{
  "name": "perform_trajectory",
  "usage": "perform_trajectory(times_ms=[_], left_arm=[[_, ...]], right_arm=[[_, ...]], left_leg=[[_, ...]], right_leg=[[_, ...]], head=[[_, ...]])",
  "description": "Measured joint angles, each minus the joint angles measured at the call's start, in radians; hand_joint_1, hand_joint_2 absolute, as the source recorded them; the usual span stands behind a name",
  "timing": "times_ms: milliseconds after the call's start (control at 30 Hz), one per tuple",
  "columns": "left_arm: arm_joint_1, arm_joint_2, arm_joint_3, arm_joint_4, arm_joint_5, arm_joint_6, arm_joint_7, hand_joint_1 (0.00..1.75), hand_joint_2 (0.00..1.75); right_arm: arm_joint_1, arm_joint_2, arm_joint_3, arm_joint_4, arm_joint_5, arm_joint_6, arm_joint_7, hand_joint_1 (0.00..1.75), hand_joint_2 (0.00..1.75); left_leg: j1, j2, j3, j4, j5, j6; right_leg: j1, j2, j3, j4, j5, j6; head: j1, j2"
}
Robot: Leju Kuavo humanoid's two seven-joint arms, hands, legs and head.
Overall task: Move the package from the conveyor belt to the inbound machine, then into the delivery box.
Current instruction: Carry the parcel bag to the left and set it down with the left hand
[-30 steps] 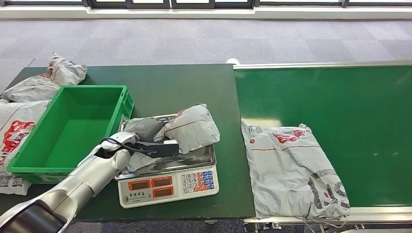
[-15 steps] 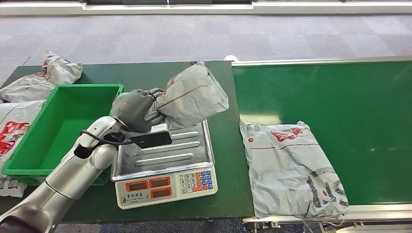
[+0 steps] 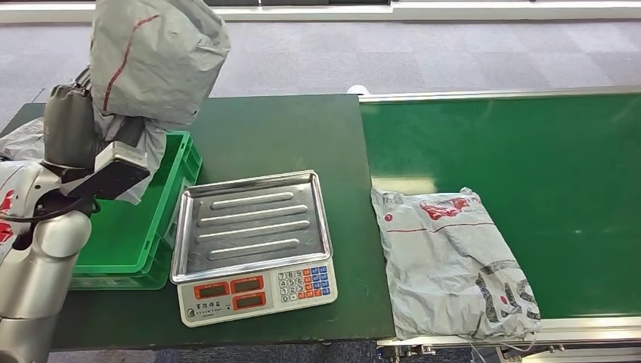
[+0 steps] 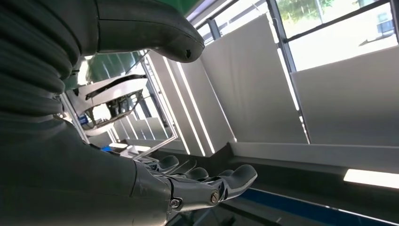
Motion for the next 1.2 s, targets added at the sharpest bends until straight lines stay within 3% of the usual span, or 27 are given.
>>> perform_trajectory(times_ms=[133,267,533,667,733,867,1200], left_arm=[[0.119,-0.035,0.113,-0.007,0.003,0.061,-0.072,1.75,1.75],[0.198,-0.081,0.197,0.007,-0.044,0.106,-0.08,1.75,1.75],[0.306,-0.167,0.364,0.126,-0.159,0.168,-0.076,1.75,1.75],[0.32,-0.18,0.407,0.159,-0.182,0.183,-0.08,1.75,1.75],[0.321,-0.184,0.429,0.179,-0.192,0.186,-0.081,1.75,1.75],[0.281,-0.178,0.525,0.316,-0.286,0.209,-0.067,1.75,1.75],[0.22,-0.126,0.601,0.49,-0.338,0.267,-0.067,1.75,1.75]], right_arm=[[0.046,0.03,0.063,0.001,0.036,-0.081,0.009,0.0,1.75],[0.083,0.034,0.118,0.004,0.038,-0.111,0.032,0.0,1.75],[0.145,0.039,0.243,0.025,0.084,-0.181,0.069,0.0,1.75],[0.158,0.026,0.285,0.035,0.096,-0.211,0.108,0.0,1.75],[0.165,0.004,0.312,0.043,0.095,-0.227,0.138,0.0,1.75],[0.195,-0.145,0.435,0.082,0.075,-0.313,0.279,0.0,1.75],[0.248,-0.219,0.544,0.11,0.093,-0.369,0.279,0.0,1.75]], left_leg=[[0.0,0.0,-0.001,0.0,0.0,0.0],[0.0,0.0,-0.005,0.0,-0.001,0.0],[0.0,0.001,-0.009,0.0,-0.001,0.0],[0.001,0.001,-0.009,0.0,-0.001,0.0],[0.001,0.001,-0.009,0.0,-0.001,0.0],[0.0,0.0,-0.009,0.0,-0.001,0.0],[0.002,0.002,-0.009,0.0,-0.001,-0.001]], right_leg=[[0.0,0.0,-0.001,0.0,0.0,0.0],[0.0,0.0,-0.001,0.0,0.0,0.0],[0.0,0.001,-0.001,0.0,0.0,0.0],[0.001,0.001,-0.001,0.0,0.0,0.0],[0.001,0.001,-0.001,0.0,0.0,0.0],[0.0,0.0,-0.001,-0.001,0.0,0.0],[0.002,0.0,-0.002,0.0,0.0,-0.001]], head=[[0.0,0.0],[0.0,0.0],[0.0,0.0],[0.0,0.0],[0.0,0.0],[0.0,0.0],[0.0,0.0]])
